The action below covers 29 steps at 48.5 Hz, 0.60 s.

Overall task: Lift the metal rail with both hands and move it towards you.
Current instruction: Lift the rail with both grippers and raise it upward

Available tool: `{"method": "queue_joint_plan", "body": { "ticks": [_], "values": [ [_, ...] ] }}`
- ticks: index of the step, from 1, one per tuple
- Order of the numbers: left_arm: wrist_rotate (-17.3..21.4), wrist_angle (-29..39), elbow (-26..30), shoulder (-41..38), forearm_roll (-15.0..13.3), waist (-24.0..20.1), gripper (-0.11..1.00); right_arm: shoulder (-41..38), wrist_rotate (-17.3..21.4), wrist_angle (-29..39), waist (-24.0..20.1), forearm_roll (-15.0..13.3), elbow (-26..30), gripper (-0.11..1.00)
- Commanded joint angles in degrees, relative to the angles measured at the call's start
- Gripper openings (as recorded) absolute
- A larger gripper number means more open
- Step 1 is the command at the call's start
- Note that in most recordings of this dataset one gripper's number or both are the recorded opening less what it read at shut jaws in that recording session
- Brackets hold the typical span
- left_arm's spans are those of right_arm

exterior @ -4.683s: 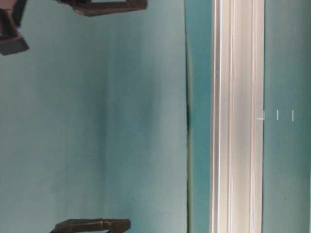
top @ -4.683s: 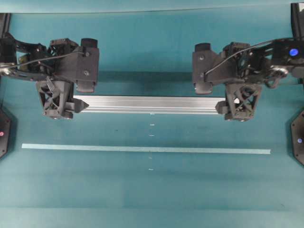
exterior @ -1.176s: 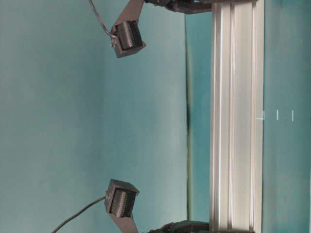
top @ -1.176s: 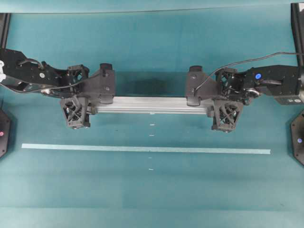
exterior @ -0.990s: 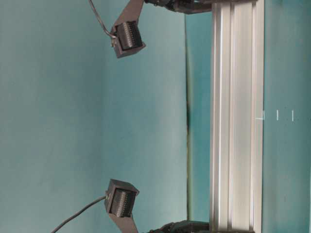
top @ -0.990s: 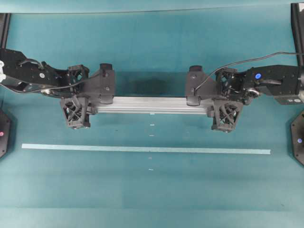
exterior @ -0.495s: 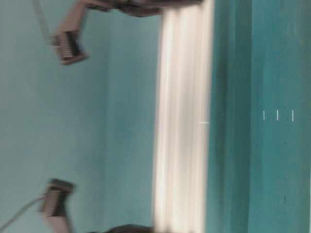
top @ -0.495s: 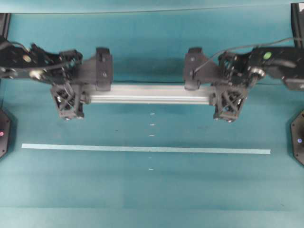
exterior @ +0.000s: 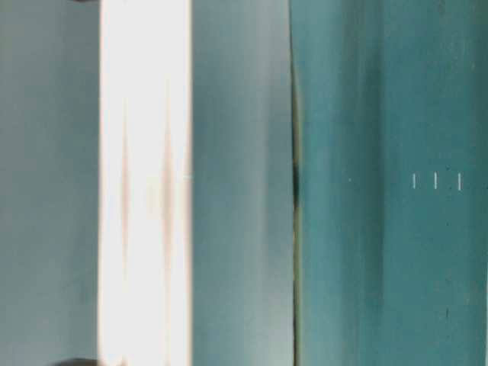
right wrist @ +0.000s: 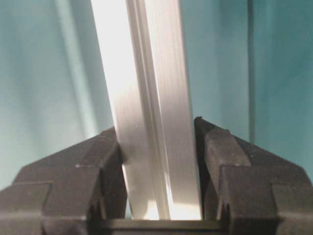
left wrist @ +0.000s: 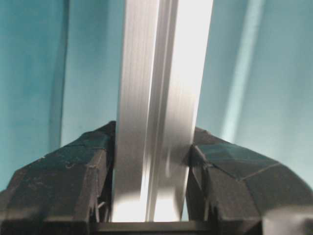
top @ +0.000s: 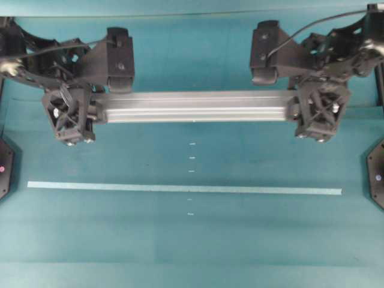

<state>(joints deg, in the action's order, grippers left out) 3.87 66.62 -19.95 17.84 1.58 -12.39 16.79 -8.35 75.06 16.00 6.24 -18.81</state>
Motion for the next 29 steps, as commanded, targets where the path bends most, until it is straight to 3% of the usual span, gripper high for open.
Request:
{"method": "queue_joint_plan", "body": {
  "ticks": [1, 10, 20, 29],
  "values": [
    [-2.46, 2.46, 4.92, 1.14, 0.18, 0.09, 0.32, 0.97, 4.48, 3.96, 0.26, 0.53, 3.96, 0.41],
    [-2.81, 9.76, 11.95, 0.88, 0.18, 1.23, 0.32, 0.88, 8.17, 11.95, -1.05, 0.53, 10.20, 0.41],
    [-3.60, 17.49, 18.98, -0.09, 0.18, 3.34, 0.32, 0.53, 11.95, 15.73, -3.60, 0.53, 17.58, 0.41],
    [-6.68, 18.81, 24.79, -0.35, 0.18, 6.15, 0.32, 0.18, 16.08, 17.49, -6.94, -0.18, 21.27, 0.41]
  ]
}}
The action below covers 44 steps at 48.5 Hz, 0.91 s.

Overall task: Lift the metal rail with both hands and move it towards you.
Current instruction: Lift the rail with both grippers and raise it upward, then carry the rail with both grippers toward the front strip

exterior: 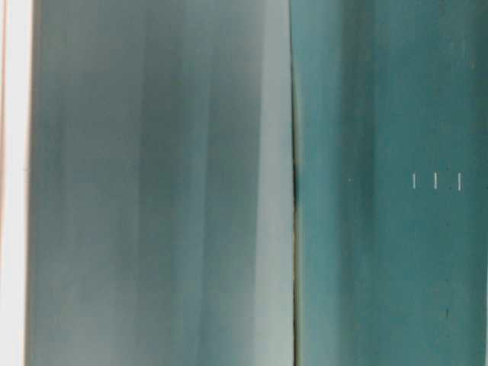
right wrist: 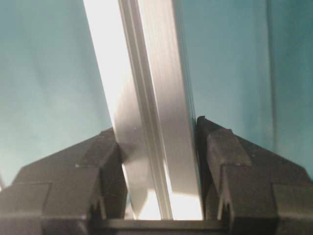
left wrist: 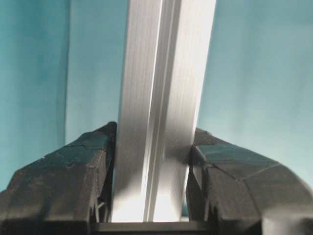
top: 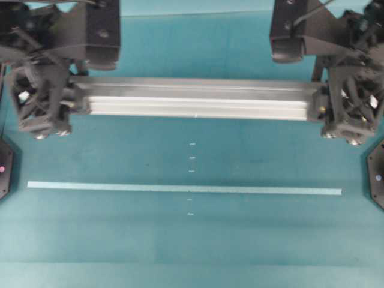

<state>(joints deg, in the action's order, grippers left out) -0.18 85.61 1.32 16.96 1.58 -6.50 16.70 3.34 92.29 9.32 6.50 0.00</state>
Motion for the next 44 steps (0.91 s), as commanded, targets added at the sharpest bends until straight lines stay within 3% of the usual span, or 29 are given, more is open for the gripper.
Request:
{"method": "queue_joint_plan", "body": {
  "ticks": [1, 26, 35, 44],
  "values": [
    [-2.81, -0.09, 3.78, 0.53, 0.18, 0.26, 0.32, 0.26, 4.57, 0.44, -0.35, -0.53, 2.64, 0.41],
    [-2.99, -0.09, 2.72, 0.00, 0.18, 0.88, 0.32, 0.44, 4.48, 0.26, -0.79, -0.70, 0.62, 0.41],
    [-2.90, -2.11, -4.31, 0.62, 0.26, 0.62, 0.32, 0.53, 3.16, -2.90, -0.79, -1.23, -5.80, 0.41],
    [-2.99, -12.57, -15.47, 2.11, 0.26, 0.26, 0.32, 0.97, 1.23, -13.89, -0.79, -1.23, -13.71, 0.41]
  ]
}}
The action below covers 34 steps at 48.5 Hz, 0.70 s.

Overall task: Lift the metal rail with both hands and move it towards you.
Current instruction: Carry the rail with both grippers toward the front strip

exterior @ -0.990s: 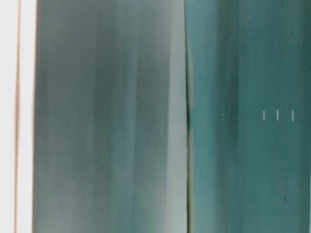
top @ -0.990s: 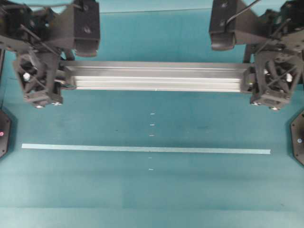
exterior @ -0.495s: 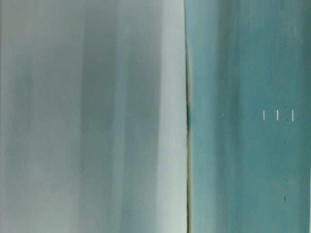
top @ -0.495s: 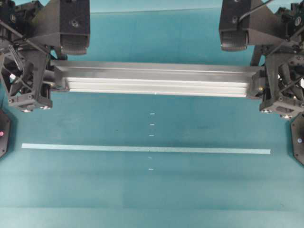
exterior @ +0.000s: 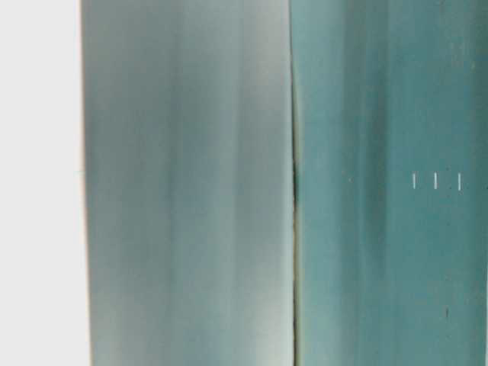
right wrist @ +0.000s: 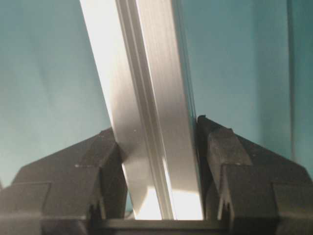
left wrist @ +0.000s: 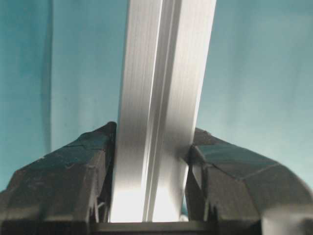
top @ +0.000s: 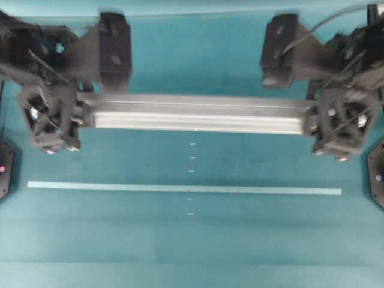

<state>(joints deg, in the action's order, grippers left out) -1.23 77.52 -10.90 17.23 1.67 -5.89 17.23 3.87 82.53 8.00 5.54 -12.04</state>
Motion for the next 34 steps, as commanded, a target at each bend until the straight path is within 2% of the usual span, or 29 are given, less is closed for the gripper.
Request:
{"method": "queue_joint_plan", "body": {
  "ticks": [1, 11, 18, 26, 34],
  "values": [
    [-1.85, -5.45, -4.39, 1.85, 0.18, -0.35, 0.32, 0.44, 0.44, -5.19, 0.53, -0.26, -2.37, 0.41],
    [-1.85, -12.22, -11.95, 1.49, 0.18, -0.35, 0.32, -0.88, -0.35, -11.69, 0.53, -0.26, -10.28, 0.41],
    [-1.85, -15.73, -13.80, 0.26, 0.18, -0.09, 0.32, -2.46, -0.18, -15.29, 0.00, -0.35, -13.97, 0.41],
    [-1.85, -18.72, -16.35, -1.58, 0.18, -0.09, 0.32, -4.22, -0.44, -22.76, -0.18, -0.35, -17.93, 0.41],
    [-3.08, -26.46, -21.53, -2.90, 0.18, 0.26, 0.32, -5.36, -0.62, -26.98, -0.62, -0.26, -21.88, 0.41]
  ]
}}
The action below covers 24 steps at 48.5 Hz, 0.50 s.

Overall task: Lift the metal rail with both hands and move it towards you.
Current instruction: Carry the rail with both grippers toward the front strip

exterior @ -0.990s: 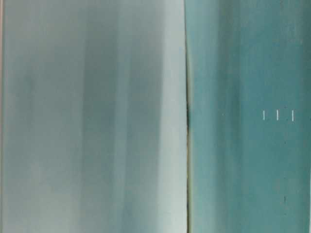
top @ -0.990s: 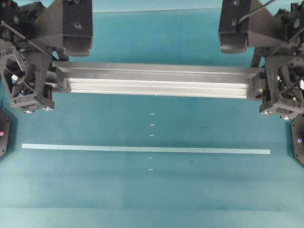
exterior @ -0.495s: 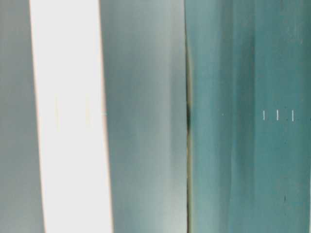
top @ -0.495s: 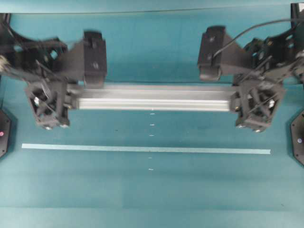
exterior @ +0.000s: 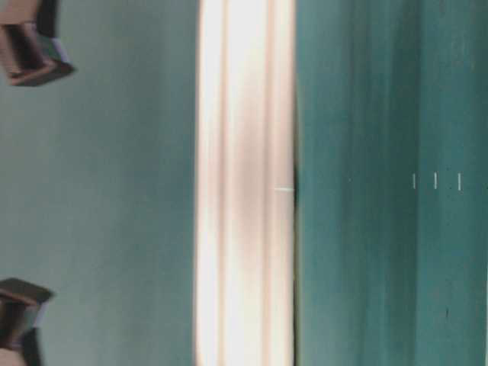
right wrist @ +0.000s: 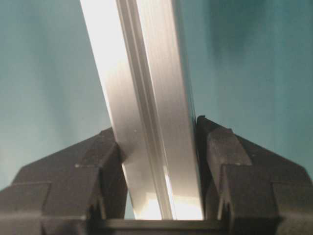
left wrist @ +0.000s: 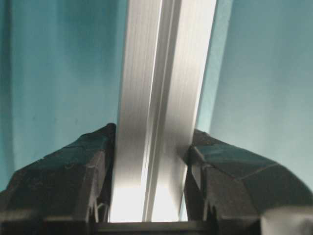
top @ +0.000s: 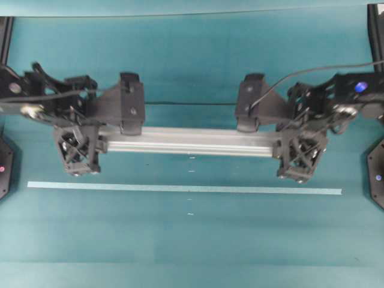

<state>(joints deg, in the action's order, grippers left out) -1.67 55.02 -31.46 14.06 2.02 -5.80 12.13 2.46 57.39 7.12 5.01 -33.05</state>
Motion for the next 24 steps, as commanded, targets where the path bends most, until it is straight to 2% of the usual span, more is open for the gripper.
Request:
{"method": "queue_joint_plan", "body": {
  "ticks": [1, 15, 24],
  "values": [
    [-2.81, -4.83, -1.41, 0.09, -0.18, 0.26, 0.32, -0.44, 0.79, -2.29, 0.09, 0.26, -1.32, 0.41],
    [-3.60, -10.46, -6.06, -2.55, -0.18, 1.41, 0.32, -1.67, 0.97, -11.07, -1.58, 0.26, -7.56, 0.41],
    [-4.31, -12.74, -6.42, -3.87, -0.18, 2.02, 0.32, -2.64, 0.79, -15.38, -2.46, 0.18, -9.49, 0.41]
  ]
}}
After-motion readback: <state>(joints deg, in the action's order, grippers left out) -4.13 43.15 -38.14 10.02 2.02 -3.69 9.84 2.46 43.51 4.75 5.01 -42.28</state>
